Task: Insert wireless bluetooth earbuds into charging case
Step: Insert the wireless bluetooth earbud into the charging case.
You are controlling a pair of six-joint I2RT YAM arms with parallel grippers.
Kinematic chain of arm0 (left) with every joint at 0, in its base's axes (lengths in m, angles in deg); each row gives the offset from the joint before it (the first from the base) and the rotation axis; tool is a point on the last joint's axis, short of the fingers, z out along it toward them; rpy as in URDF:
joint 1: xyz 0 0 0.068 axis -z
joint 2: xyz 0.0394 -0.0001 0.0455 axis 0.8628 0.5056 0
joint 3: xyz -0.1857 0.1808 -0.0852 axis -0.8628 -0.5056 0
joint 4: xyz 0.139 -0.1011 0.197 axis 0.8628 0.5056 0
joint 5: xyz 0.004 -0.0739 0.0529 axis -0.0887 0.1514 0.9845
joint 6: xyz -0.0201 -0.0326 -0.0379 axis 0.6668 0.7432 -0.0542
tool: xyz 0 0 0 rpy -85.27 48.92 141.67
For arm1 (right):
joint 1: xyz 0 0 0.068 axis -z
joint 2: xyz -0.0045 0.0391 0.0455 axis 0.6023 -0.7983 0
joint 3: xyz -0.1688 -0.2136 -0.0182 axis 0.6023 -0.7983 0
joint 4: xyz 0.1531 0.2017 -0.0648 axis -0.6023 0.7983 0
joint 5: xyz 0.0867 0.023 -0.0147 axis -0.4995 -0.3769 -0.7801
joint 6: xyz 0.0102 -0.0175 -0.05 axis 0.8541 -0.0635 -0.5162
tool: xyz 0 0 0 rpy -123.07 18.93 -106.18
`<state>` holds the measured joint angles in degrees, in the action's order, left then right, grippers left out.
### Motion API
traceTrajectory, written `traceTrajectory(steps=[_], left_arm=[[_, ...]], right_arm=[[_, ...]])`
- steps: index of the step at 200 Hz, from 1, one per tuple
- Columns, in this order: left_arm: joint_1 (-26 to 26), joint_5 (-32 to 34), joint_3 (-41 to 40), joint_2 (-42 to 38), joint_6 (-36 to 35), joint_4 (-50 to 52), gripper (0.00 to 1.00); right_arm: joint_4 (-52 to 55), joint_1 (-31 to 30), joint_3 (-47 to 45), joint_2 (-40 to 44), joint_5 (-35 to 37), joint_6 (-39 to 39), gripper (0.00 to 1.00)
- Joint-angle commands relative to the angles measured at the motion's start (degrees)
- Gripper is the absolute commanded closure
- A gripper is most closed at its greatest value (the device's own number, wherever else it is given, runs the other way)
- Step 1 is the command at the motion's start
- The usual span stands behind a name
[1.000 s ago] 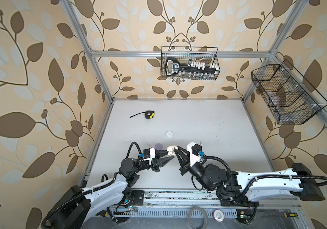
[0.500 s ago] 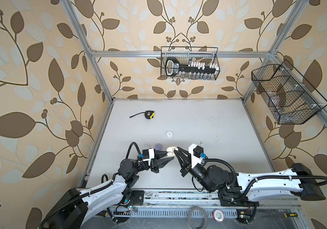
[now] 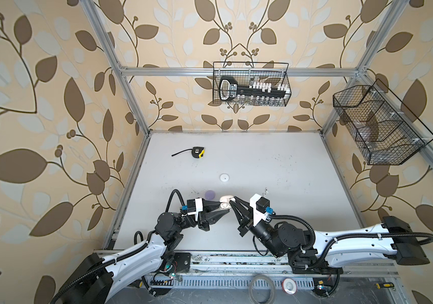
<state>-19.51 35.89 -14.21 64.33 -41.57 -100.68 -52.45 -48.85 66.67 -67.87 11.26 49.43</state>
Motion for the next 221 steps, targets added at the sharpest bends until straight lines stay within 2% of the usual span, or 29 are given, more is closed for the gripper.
traceTrajectory(steps=[1, 59, 80, 139, 184, 221], left_arm=[[0.5, 1.6, 0.7, -2.0, 1.1, -6.0, 1.0], [0.5, 5.2, 0.3, -4.3, 1.9, -3.2, 1.0], [0.5, 5.4, 0.3, -5.6, 1.6, -1.8, 1.0], [0.5, 4.6, 0.4, -5.6, 1.9, -2.4, 1.0], [0.5, 4.5, 0.4, -5.5, 1.9, -2.7, 1.0], [0.6, 4.4, 0.3, -5.4, 1.9, -2.6, 1.0]], right_arm=[[-1.2, -0.3, -2.3, -1.1, 1.6, -2.6, 0.91], [-4.8, -1.0, -3.5, -2.4, 0.8, -4.3, 0.92], [-5.6, -1.1, -3.7, -2.8, 1.1, -4.4, 0.89], [-5.7, -1.1, -3.2, -3.5, 1.0, -4.4, 0.72], [-4.6, -1.3, -3.1, -2.0, 1.4, -4.4, 0.65], [-2.0, -1.6, -2.6, 0.2, 1.0, -4.1, 0.56]])
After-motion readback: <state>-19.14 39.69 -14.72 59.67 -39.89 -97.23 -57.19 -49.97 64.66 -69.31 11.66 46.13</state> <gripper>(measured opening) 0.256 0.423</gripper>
